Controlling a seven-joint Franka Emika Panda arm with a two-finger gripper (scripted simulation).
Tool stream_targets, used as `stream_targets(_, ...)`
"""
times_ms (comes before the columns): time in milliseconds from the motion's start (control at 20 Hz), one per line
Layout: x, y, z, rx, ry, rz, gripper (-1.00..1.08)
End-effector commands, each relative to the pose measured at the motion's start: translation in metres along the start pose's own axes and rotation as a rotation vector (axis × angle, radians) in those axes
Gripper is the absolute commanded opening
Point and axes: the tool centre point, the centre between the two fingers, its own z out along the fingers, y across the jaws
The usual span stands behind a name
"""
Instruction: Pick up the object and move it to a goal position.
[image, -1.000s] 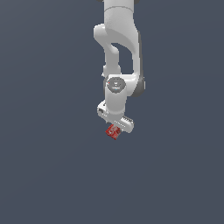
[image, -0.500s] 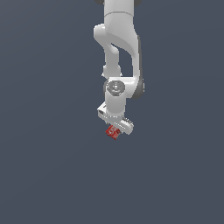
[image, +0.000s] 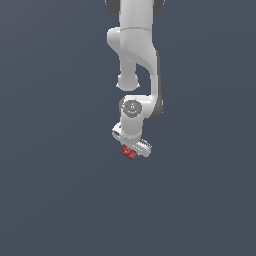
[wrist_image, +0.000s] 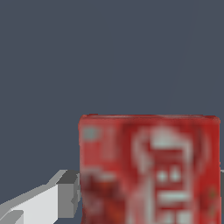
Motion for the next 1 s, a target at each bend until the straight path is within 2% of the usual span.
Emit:
stream_targets(0, 0.001, 0.000, 0.001, 0.001, 0.001, 0.000, -1.00)
stream_targets(600, 0.000, -0.002, -0.001, 0.003, 0.001, -0.003, -1.00)
stream_targets(950, 0.000, 0.007, -0.017, 0.003, 0.001, -0.003, -1.00)
